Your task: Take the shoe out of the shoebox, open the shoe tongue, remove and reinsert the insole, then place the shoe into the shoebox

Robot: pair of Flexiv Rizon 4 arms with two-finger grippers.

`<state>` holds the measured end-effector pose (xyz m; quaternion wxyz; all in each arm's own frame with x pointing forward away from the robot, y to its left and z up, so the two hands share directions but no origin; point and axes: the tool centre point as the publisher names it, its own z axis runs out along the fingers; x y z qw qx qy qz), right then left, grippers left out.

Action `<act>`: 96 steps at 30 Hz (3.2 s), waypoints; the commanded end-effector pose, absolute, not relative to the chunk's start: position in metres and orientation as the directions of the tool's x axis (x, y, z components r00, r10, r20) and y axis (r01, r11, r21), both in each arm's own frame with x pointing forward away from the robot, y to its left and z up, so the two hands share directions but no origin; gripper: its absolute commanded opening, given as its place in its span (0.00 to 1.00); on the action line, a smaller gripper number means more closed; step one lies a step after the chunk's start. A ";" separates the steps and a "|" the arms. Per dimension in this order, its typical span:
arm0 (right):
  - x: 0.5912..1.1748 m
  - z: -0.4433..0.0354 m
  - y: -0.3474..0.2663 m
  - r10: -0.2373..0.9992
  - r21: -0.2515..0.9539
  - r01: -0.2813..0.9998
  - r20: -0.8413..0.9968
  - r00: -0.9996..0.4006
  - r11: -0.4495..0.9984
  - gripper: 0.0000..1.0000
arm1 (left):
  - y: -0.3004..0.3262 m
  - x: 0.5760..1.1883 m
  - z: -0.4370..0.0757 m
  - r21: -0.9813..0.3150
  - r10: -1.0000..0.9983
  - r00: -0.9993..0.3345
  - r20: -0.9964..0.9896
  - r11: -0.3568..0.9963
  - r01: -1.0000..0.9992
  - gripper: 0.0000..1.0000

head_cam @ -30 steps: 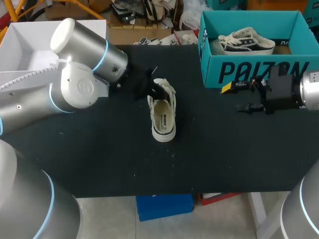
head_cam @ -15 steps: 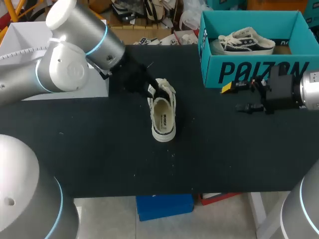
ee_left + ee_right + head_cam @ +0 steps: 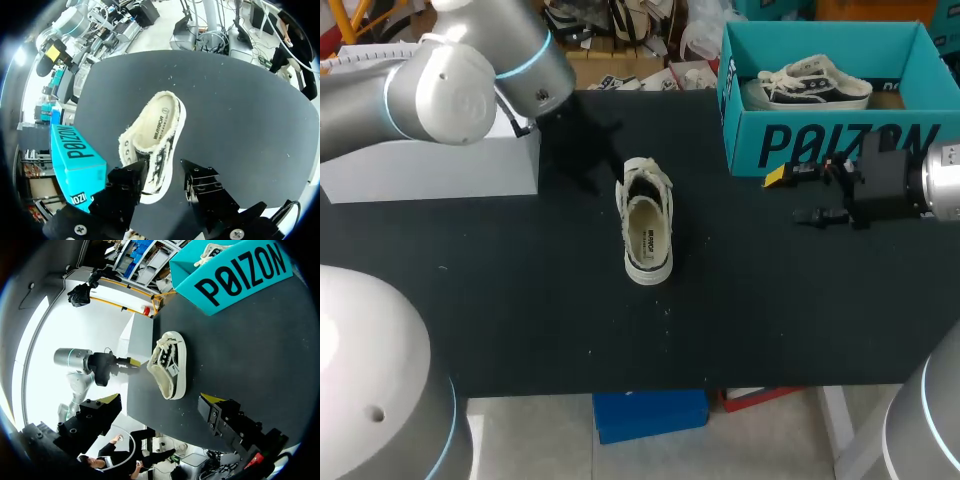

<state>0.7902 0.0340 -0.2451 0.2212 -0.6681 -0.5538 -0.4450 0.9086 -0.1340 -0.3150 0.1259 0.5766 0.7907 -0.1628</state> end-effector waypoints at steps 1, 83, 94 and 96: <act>0.791 -0.245 0.035 0.544 0.196 0.937 0.839 -0.008 -0.288 1.00 | -0.146 0.922 -0.325 -0.125 0.890 -0.290 -0.352 0.262 0.957 0.40; 0.791 -0.245 0.035 0.544 0.196 0.937 0.839 -0.008 -0.288 1.00 | -0.128 0.923 -0.234 0.102 0.915 -0.211 -0.344 0.259 0.960 0.00; 0.791 -0.245 0.035 0.544 0.196 0.937 0.839 -0.008 -0.288 1.00 | -0.049 0.935 -0.185 0.150 0.785 -0.407 -0.467 0.524 0.839 0.00; 0.791 -0.245 0.035 0.544 0.196 0.937 0.839 -0.008 -0.288 1.00 | -0.035 0.934 -0.183 0.150 0.764 -0.436 -0.475 0.559 0.816 0.00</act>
